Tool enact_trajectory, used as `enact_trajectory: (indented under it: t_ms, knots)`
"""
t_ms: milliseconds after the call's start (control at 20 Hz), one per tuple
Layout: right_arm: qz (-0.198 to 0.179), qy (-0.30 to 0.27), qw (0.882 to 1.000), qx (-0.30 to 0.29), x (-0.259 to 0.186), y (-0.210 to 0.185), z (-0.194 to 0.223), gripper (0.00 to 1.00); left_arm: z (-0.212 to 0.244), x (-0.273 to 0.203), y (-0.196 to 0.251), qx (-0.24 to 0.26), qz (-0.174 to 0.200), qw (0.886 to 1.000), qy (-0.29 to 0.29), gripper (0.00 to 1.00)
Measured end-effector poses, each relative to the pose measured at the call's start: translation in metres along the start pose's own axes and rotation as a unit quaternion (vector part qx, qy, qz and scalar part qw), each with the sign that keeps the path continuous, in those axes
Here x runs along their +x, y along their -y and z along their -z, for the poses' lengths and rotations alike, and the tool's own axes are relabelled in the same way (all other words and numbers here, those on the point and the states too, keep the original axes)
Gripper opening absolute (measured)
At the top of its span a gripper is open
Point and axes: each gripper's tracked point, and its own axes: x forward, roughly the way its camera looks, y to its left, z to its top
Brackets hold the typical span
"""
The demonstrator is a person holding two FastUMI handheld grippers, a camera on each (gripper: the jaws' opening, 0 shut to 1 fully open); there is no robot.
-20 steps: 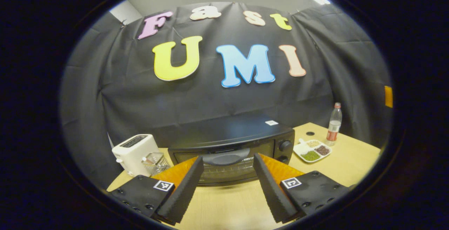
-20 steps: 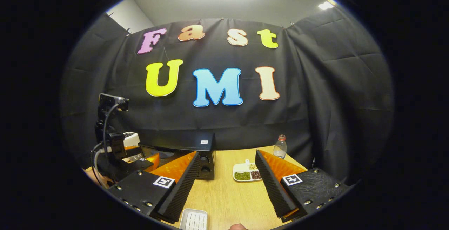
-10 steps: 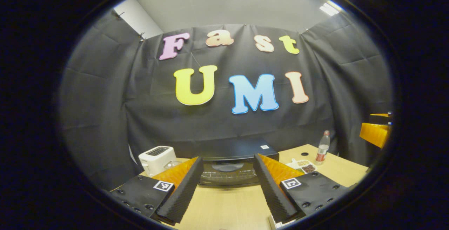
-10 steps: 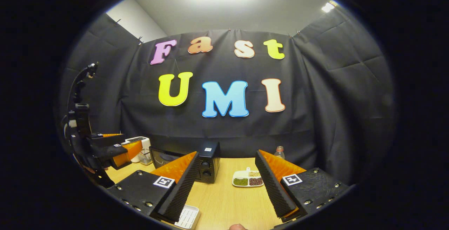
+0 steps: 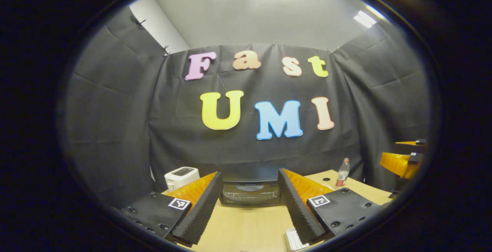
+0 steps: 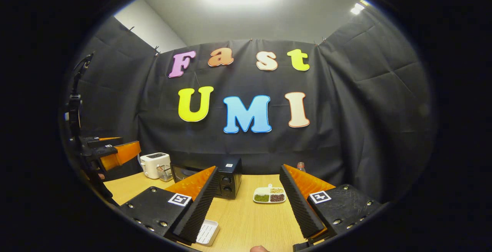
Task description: Open the electric oven with the left hand, put the food in, and close the electric oven.
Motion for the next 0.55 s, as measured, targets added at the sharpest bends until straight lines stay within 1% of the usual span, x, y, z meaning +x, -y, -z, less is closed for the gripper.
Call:
enact_trajectory:
  t_ms: [100,150,200,250,300,350,550]
  knots:
    - [0.011,0.005,1.000,0.003,-0.005,0.001,-0.006,0.95,-0.001,-0.012,-0.013,0.011,0.002,1.000,-0.002,0.90]
    - [0.012,0.010,1.000,0.005,-0.008,-0.001,-0.009,0.95,-0.003,-0.017,-0.020,0.018,0.001,1.000,0.000,1.00]
    - [0.017,0.013,1.000,0.003,-0.008,-0.005,-0.013,0.96,-0.007,-0.021,-0.028,0.022,-0.001,1.000,0.004,1.00]
    - [0.020,0.013,1.000,-0.002,-0.008,-0.006,-0.013,0.95,-0.006,-0.025,-0.032,0.022,-0.002,1.000,0.003,0.90]
    - [0.023,0.015,1.000,-0.005,-0.010,-0.008,-0.015,0.96,-0.003,-0.029,-0.038,0.018,-0.003,1.000,-0.001,0.96]
    - [0.024,0.019,1.000,-0.007,-0.014,-0.011,-0.017,0.96,-0.003,-0.033,-0.044,0.013,-0.004,1.000,-0.001,0.90]
    - [0.022,0.018,1.000,-0.012,-0.021,-0.024,-0.015,0.96,0.000,-0.043,-0.065,0.004,-0.015,1.000,-0.002,0.90]
